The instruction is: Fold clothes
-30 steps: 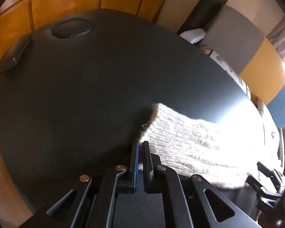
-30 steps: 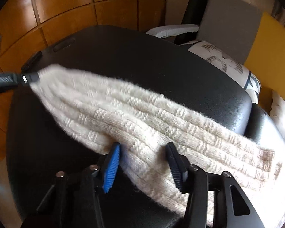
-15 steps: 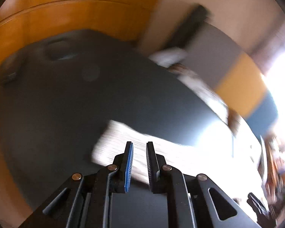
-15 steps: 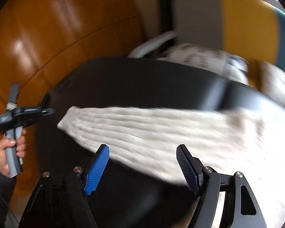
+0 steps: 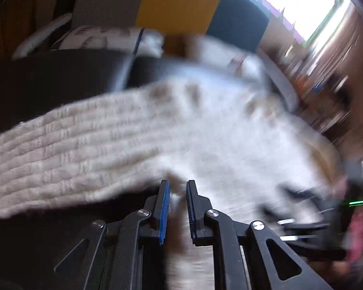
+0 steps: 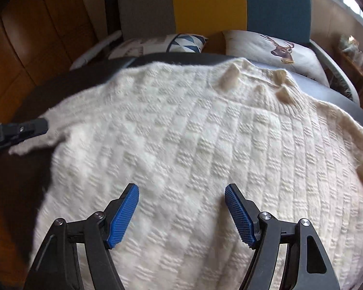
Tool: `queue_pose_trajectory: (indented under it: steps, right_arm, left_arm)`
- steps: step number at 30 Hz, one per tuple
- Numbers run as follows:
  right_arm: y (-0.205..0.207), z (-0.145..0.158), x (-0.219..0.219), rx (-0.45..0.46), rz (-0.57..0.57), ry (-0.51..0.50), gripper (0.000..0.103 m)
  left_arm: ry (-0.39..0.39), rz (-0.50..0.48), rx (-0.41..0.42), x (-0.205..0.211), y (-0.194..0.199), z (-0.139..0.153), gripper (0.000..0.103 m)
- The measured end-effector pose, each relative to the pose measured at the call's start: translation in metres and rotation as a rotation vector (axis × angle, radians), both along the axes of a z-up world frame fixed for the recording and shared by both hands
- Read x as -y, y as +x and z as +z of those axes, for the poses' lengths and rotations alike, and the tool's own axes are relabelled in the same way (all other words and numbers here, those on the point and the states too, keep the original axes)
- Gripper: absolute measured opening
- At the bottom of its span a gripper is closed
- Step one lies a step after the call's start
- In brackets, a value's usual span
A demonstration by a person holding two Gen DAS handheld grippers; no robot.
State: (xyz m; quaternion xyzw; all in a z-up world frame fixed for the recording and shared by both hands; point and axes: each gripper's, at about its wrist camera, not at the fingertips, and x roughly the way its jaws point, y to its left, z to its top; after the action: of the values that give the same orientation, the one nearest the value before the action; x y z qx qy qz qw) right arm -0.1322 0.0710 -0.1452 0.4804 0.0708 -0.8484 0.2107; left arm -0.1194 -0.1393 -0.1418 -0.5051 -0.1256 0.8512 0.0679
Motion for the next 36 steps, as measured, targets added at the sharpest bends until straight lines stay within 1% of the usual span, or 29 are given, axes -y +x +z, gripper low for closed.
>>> queue_pose_trajectory:
  steps: [1,5,8,9,11,12,16,17,19,21,22,26,28,33,36]
  right_arm:
    - [0.003,-0.003,-0.003,-0.007,0.008,0.017,0.076]
    - [0.005,-0.006,-0.011,-0.024,0.019,-0.012,0.077]
    - [0.006,-0.008,-0.016,-0.036,0.028,-0.037,0.082]
    - [0.006,-0.008,-0.018,-0.04,0.03,-0.045,0.084]
    - [0.005,-0.006,-0.022,-0.03,0.039,-0.078,0.084]
    - [0.004,-0.003,-0.026,-0.023,0.046,-0.1,0.084]
    - [-0.011,-0.004,-0.047,-0.028,0.0,-0.138,0.084]
    - [-0.014,-0.004,-0.053,-0.03,-0.012,-0.147,0.084]
    - [-0.022,-0.005,-0.064,-0.033,-0.037,-0.164,0.084]
    - [-0.03,-0.005,-0.075,-0.036,-0.062,-0.182,0.084]
    - [-0.034,-0.005,-0.08,-0.038,-0.074,-0.191,0.084]
    - [-0.049,-0.006,-0.102,-0.044,-0.123,-0.226,0.084]
    - [-0.057,-0.007,-0.113,-0.047,-0.148,-0.243,0.084]
    - [-0.077,-0.008,-0.14,-0.054,-0.21,-0.287,0.087]
    - [-0.077,-0.01,-0.143,-0.054,-0.206,-0.312,0.09]
  left_arm:
    - [-0.027,-0.001,0.001,-0.004,0.0,-0.002,0.016]
    - [-0.131,-0.005,0.007,-0.021,-0.002,-0.008,0.017]
    - [-0.109,0.021,0.034,-0.023,-0.002,0.001,0.015]
    - [-0.082,0.016,0.015,-0.021,-0.005,0.01,0.015]
    - [-0.033,0.005,-0.023,-0.015,-0.014,0.026,0.015]
    - [-0.012,-0.013,-0.043,-0.006,-0.027,0.029,0.015]
    - [0.139,-0.121,-0.07,-0.038,-0.068,0.056,0.015]
    - [0.181,-0.148,-0.072,-0.046,-0.079,0.061,0.016]
    - [0.287,-0.196,-0.039,-0.068,-0.11,0.065,0.018]
    - [0.361,-0.243,-0.015,-0.089,-0.138,0.062,0.023]
    - [0.384,-0.27,0.001,-0.103,-0.154,0.06,0.024]
    - [0.396,-0.347,0.047,-0.153,-0.213,0.048,0.026]
    - [0.365,-0.354,0.083,-0.17,-0.235,0.039,0.027]
    - [0.327,-0.395,0.15,-0.199,-0.267,0.005,0.027]
    - [0.309,-0.42,0.183,-0.212,-0.282,-0.01,0.028]
